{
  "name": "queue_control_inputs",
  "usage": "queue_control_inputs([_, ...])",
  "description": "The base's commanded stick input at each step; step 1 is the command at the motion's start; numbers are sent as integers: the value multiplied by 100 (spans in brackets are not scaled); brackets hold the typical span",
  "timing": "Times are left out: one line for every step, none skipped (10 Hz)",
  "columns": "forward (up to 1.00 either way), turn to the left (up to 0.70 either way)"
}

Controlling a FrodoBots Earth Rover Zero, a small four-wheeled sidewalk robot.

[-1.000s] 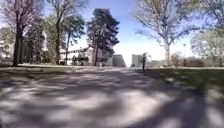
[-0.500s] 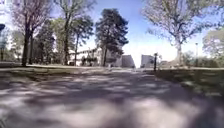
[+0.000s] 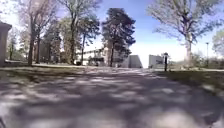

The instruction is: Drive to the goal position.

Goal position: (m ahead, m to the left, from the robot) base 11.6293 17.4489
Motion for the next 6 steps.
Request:
queue_control_inputs([100,0])
queue_control_inputs([100,0])
queue_control_inputs([100,0])
queue_control_inputs([100,0])
queue_control_inputs([100,0])
queue_control_inputs([100,0])
